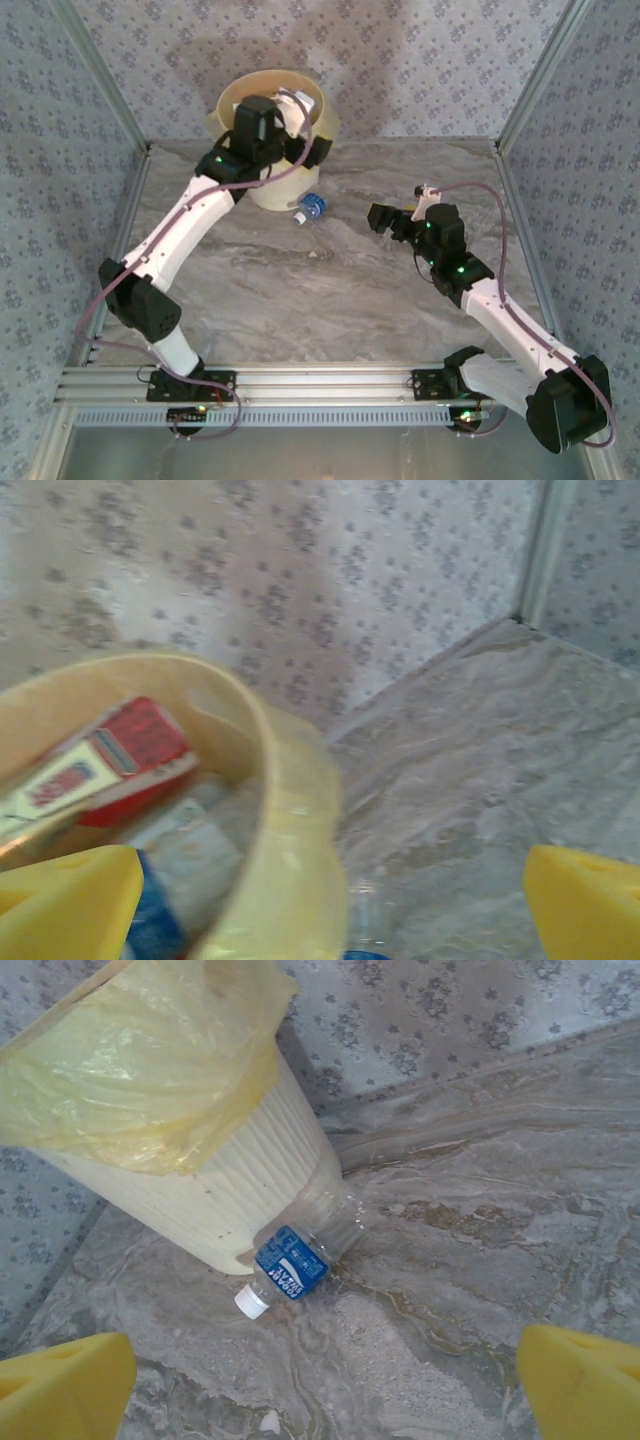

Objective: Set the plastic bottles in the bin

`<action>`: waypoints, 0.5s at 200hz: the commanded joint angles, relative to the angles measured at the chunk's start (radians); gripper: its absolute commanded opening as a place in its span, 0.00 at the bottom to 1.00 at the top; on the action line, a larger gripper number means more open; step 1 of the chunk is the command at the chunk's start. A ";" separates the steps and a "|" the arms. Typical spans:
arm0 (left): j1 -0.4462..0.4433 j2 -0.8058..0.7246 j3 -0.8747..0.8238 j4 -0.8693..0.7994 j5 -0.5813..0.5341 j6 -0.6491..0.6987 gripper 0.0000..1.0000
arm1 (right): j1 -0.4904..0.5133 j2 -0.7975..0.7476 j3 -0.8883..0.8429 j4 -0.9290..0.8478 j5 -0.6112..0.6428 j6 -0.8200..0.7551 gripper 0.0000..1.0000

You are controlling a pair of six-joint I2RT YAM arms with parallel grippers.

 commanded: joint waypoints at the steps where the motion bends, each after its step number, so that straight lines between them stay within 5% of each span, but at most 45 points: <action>1: -0.060 -0.042 -0.080 0.047 -0.065 -0.065 0.98 | -0.018 -0.025 -0.007 -0.020 0.035 0.035 1.00; 31: -0.130 -0.065 -0.211 0.080 -0.149 -0.103 0.98 | -0.044 -0.040 -0.036 -0.015 0.045 0.068 1.00; 100: -0.133 -0.044 -0.455 0.142 -0.228 -0.159 0.98 | -0.083 -0.052 -0.067 0.000 0.021 0.104 1.00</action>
